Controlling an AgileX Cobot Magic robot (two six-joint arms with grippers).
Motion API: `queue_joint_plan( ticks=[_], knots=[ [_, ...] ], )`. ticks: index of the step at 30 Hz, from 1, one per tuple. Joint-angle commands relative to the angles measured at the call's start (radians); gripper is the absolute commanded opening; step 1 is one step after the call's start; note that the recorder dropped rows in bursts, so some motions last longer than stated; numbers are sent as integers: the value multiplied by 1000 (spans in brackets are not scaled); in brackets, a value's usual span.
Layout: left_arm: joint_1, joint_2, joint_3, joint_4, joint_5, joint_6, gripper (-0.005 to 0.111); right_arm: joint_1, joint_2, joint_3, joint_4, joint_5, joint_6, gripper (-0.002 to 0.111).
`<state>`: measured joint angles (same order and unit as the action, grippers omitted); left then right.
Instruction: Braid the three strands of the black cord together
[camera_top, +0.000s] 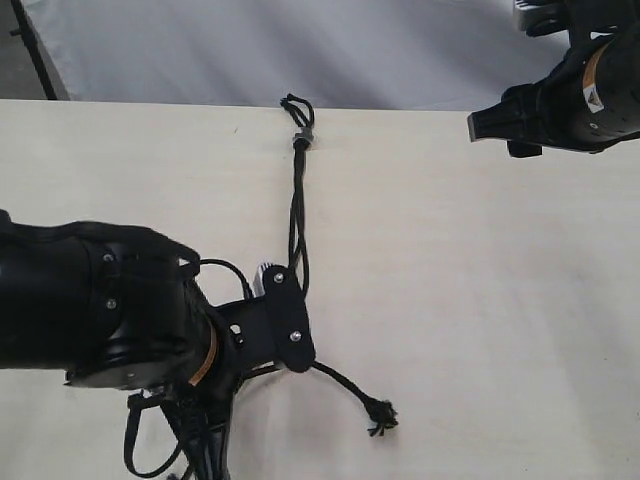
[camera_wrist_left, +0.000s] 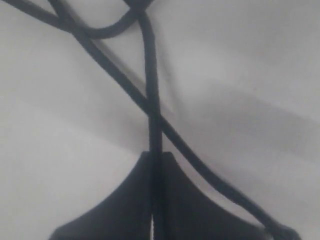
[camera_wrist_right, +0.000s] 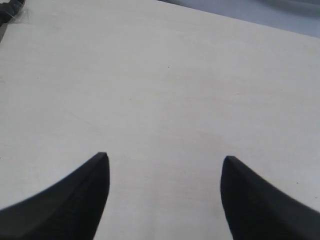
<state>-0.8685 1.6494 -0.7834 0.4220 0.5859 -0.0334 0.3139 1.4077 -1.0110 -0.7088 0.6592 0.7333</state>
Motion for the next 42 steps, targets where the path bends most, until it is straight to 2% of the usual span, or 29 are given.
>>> queue_joint_plan(
  ticks=[1, 6, 11, 16, 21, 25, 31, 35, 42],
  knots=[
    [-3, -7, 79, 73, -103, -88, 2, -6, -8, 2, 6, -5, 0, 61],
    [-3, -7, 159, 94, -252, -119, 2, -6, -8, 2, 6, -5, 0, 61],
    [-3, -7, 184, 42, -268, -178, 2, -6, -8, 2, 6, -5, 0, 61],
    [-8, -9, 186, -149, -310, -185, 2, -6, -8, 2, 6, -8, 0, 61],
    [-87, -11, 166, -217, -314, -180, 2, -6, -8, 2, 6, -26, 0, 61],
    [-97, -49, 127, -217, -268, -218, 2, -6, -8, 2, 6, -28, 0, 61],
    [-19, -123, 132, -65, -192, -216, 2, -6, -8, 2, 21, -31, 0, 61],
    [51, -121, 175, 42, -202, -214, 2, -6, -8, 2, 21, -31, 0, 61],
    [203, -87, 261, 52, -381, -192, 2, -6, -8, 2, 28, -33, 0, 61]
  ],
)
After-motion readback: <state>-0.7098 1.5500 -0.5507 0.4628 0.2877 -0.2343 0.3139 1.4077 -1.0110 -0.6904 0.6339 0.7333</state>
